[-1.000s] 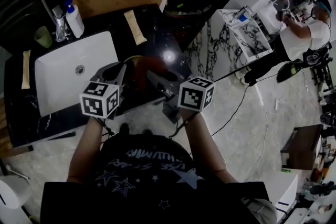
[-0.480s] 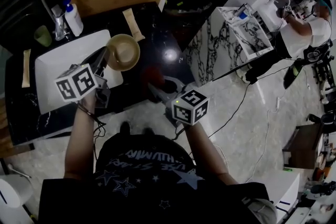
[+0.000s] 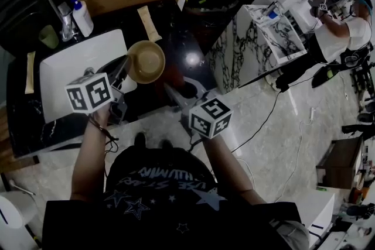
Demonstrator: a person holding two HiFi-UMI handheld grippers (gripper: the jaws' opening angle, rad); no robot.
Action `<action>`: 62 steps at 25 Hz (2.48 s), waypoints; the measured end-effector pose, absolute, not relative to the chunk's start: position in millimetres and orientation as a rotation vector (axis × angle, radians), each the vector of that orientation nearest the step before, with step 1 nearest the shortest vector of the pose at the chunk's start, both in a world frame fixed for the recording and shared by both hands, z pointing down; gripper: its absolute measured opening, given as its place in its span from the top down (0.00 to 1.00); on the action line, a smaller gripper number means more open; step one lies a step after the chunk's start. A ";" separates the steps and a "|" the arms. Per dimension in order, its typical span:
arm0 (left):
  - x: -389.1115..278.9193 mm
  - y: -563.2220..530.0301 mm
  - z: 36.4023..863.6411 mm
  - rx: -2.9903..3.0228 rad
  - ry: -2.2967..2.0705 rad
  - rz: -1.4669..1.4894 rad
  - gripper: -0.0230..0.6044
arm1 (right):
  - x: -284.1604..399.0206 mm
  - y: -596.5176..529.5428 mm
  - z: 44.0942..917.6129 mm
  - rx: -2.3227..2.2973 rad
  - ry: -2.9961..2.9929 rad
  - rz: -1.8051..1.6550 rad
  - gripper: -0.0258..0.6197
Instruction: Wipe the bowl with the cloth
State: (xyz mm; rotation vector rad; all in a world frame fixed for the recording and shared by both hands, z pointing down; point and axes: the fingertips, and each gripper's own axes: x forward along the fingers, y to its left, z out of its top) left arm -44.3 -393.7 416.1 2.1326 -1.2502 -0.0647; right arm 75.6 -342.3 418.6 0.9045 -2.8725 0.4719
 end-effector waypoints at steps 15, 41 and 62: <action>2.9 -352.5 412.4 2.465 -0.638 0.332 0.94 | 80.5 -353.8 382.6 0.507 -3.076 0.352 0.88; 3.9 -401.3 359.6 2.445 -0.536 -0.316 0.93 | 36.3 -298.1 390.8 0.096 -3.171 0.501 0.88; -3.8 -406.0 479.8 2.151 -0.994 0.277 0.93 | 142.0 -364.0 395.1 0.678 -3.128 0.498 0.88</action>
